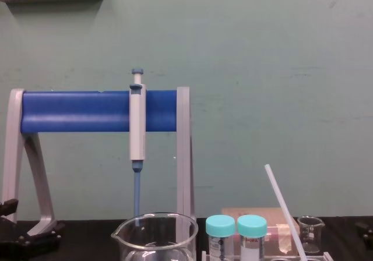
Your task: Pick up the stirring rod with one hand, then place it down.
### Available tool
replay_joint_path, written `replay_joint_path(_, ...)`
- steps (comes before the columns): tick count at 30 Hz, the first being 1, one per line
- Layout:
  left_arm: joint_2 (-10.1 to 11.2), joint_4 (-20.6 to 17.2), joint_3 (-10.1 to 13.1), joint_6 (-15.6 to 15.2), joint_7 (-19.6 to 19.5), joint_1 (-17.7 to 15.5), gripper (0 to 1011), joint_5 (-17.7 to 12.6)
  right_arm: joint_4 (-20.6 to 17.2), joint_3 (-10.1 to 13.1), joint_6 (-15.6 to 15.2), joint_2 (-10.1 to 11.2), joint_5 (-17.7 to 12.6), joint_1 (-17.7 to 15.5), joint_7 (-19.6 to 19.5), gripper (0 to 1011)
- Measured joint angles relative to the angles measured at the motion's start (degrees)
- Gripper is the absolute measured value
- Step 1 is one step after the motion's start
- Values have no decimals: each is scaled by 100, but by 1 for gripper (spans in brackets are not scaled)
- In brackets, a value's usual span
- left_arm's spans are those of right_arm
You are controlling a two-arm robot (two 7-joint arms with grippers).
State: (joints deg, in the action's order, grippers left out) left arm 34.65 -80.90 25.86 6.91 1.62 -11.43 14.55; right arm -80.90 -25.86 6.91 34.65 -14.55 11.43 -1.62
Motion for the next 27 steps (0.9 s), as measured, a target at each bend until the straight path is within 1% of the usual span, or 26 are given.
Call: replay_joint_path(27,0,0,0,0,0,0,1000,0,0,0,0,0,0,0,0,1000)
